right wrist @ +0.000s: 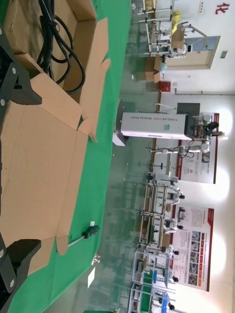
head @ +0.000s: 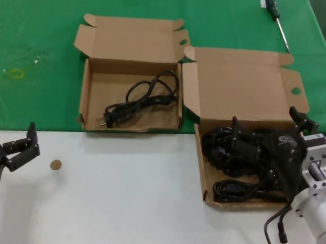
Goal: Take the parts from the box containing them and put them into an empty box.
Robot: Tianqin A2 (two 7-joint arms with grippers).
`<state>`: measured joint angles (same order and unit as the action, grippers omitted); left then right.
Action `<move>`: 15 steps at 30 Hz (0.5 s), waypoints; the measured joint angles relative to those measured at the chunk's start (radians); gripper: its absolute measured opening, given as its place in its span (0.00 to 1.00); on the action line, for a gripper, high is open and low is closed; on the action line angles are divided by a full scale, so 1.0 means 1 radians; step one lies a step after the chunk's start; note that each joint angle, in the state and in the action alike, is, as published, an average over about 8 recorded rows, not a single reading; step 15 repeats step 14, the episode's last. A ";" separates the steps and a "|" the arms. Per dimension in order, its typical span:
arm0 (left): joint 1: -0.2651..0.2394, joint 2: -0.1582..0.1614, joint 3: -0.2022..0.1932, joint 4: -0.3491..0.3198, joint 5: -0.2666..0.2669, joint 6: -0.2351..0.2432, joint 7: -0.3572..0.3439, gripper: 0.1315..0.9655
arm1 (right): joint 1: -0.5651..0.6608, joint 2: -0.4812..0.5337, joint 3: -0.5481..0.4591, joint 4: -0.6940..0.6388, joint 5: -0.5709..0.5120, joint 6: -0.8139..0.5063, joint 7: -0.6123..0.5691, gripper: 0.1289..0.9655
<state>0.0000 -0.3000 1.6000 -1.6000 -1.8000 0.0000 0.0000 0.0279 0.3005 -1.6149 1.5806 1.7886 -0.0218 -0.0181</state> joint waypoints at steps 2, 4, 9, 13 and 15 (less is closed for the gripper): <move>0.000 0.000 0.000 0.000 0.000 0.000 0.000 1.00 | 0.000 0.000 0.000 0.000 0.000 0.000 0.000 1.00; 0.000 0.000 0.000 0.000 0.000 0.000 0.000 1.00 | 0.000 0.000 0.000 0.000 0.000 0.000 0.000 1.00; 0.000 0.000 0.000 0.000 0.000 0.000 0.000 1.00 | 0.000 0.000 0.000 0.000 0.000 0.000 0.000 1.00; 0.000 0.000 0.000 0.000 0.000 0.000 0.000 1.00 | 0.000 0.000 0.000 0.000 0.000 0.000 0.000 1.00; 0.000 0.000 0.000 0.000 0.000 0.000 0.000 1.00 | 0.000 0.000 0.000 0.000 0.000 0.000 0.000 1.00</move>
